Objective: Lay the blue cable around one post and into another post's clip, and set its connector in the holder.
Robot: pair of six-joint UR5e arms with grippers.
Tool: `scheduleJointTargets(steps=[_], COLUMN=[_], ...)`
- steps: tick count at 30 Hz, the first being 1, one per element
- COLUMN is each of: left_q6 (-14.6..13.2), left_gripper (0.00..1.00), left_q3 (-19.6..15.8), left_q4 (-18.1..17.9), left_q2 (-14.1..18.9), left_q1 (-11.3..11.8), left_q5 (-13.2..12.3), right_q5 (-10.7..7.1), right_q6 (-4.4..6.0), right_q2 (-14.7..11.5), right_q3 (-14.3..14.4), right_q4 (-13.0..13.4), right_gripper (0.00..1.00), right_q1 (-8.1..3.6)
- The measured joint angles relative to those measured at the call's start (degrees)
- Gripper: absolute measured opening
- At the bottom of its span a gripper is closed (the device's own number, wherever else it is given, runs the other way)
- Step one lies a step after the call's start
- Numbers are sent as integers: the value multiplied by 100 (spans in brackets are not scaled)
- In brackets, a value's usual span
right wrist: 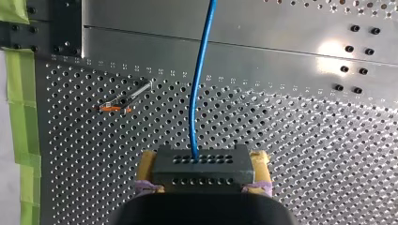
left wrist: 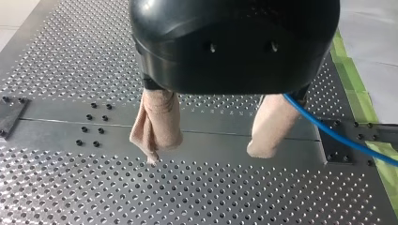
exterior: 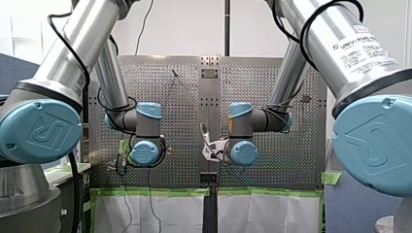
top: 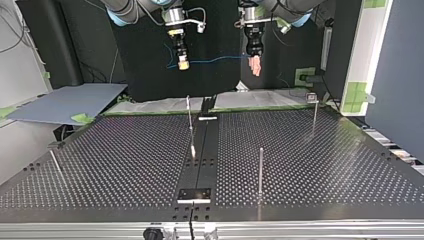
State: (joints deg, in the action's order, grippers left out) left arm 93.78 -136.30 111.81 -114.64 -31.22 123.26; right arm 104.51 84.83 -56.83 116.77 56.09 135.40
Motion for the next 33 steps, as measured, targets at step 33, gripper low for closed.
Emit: scheduleJointTargets(steps=[33], left_q6=[139], left_gripper=[100], left_q3=[-3], left_q4=[141], left_q2=[-129], left_q1=[138], left_q5=[-111], right_q5=[60], right_q6=[133], right_q2=[-132], right_q3=[-119], right_q4=[-134], right_gripper=[0], right_q1=[44])
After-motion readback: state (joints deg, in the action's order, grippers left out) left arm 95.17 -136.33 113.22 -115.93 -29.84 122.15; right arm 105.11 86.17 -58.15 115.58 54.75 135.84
